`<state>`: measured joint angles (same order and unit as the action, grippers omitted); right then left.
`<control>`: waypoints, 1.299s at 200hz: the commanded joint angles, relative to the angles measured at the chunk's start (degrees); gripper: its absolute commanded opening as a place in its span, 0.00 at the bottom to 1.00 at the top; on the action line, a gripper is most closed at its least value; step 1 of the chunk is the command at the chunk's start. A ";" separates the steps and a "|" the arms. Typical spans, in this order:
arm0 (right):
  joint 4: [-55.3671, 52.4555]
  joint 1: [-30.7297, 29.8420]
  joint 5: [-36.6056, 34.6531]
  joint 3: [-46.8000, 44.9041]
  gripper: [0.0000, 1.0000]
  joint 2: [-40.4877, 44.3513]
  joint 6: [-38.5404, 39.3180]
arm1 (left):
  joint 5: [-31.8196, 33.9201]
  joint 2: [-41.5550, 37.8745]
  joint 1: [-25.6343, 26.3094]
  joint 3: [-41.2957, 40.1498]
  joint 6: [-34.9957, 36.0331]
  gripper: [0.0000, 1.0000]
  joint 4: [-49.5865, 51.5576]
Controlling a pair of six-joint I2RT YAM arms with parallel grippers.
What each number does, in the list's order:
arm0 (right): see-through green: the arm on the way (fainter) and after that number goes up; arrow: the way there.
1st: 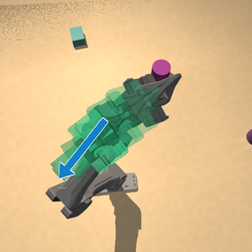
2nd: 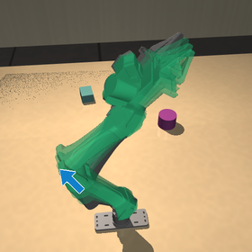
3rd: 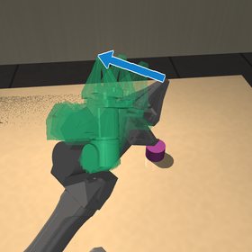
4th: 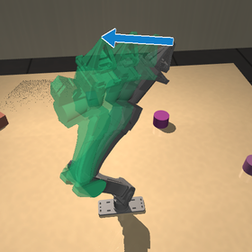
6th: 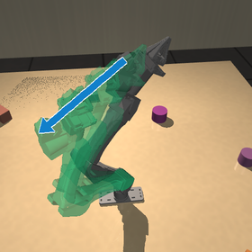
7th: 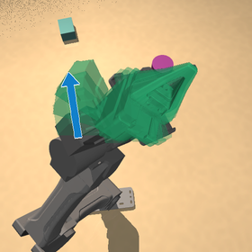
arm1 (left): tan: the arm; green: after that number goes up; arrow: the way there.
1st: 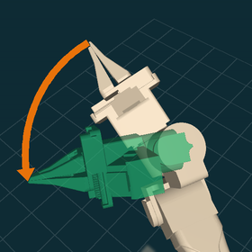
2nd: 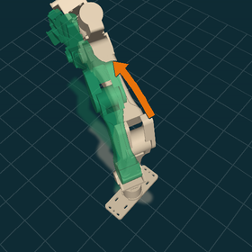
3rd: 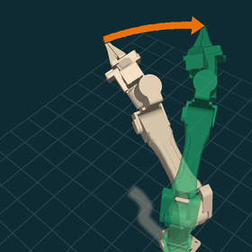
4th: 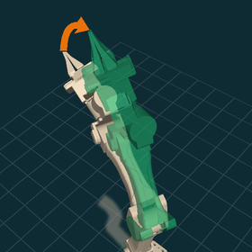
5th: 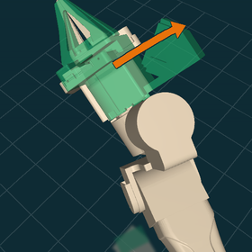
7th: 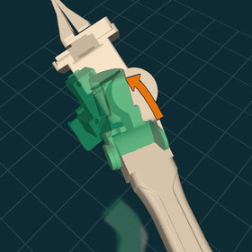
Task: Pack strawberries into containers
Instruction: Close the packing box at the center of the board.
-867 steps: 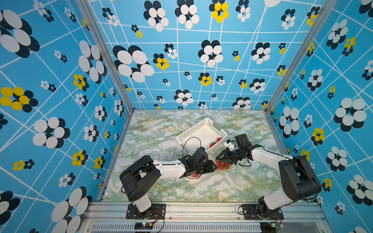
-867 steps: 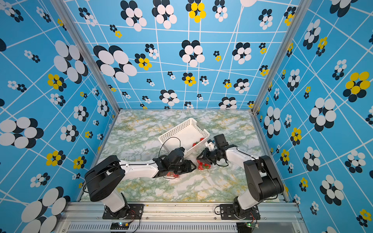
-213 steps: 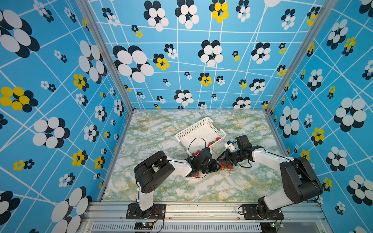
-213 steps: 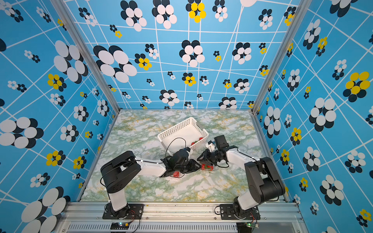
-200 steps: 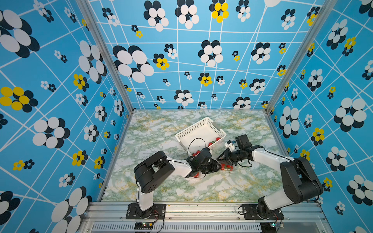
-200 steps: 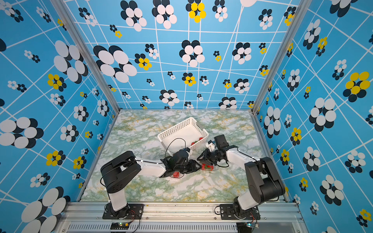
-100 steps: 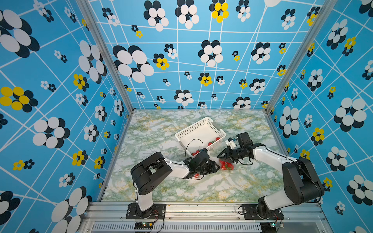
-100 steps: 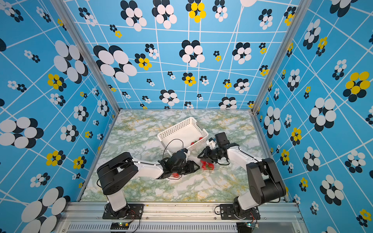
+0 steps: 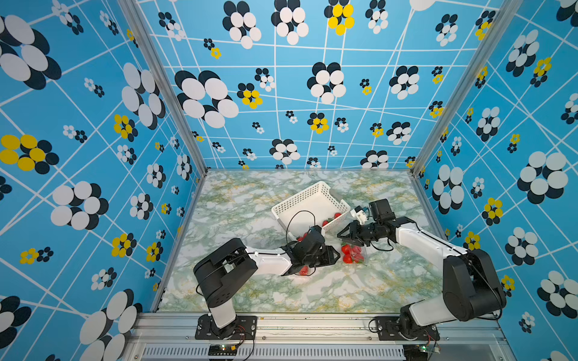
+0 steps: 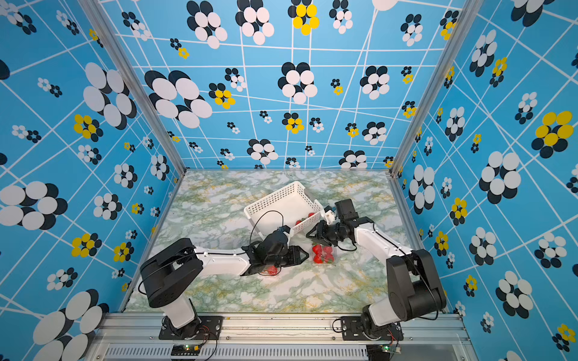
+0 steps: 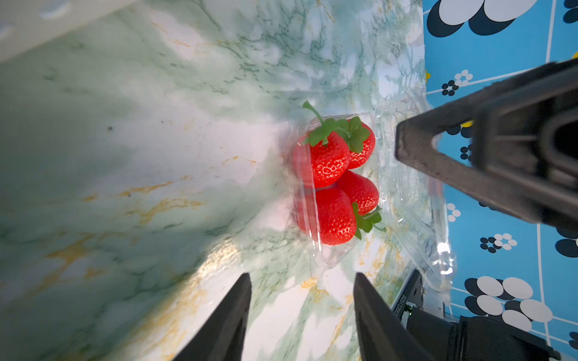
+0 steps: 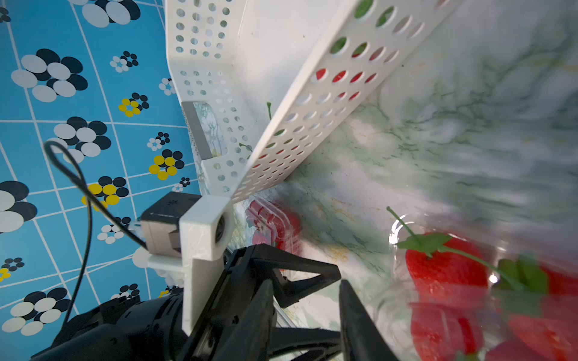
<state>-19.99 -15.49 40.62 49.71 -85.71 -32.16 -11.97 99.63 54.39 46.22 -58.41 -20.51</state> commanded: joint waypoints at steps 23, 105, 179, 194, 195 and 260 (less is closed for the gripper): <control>5.63 1.09 1.77 -4.12 0.36 -1.30 -1.25 | -0.57 1.00 -0.36 2.72 2.07 0.54 0.67; 20.83 3.32 4.75 -11.82 0.34 -3.03 -7.54 | -1.54 3.77 -0.16 5.53 3.57 0.57 1.44; 25.84 4.24 5.00 -13.85 0.33 -6.54 -9.50 | -3.39 8.82 0.08 9.81 4.84 0.58 2.26; 26.13 4.24 4.81 -14.13 0.32 -6.89 -9.50 | -3.59 9.24 0.33 9.97 4.91 0.58 1.71; 26.18 4.24 4.77 -14.17 0.32 -6.91 -9.50 | -3.59 9.30 0.35 9.96 4.99 0.58 1.71; 27.11 4.26 4.38 -15.21 0.32 -7.49 -9.15 | -3.89 10.85 1.76 10.60 5.43 0.59 0.62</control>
<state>7.51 -11.57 45.58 36.07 -92.05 -41.21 -15.03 109.03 55.55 55.24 -54.52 -19.29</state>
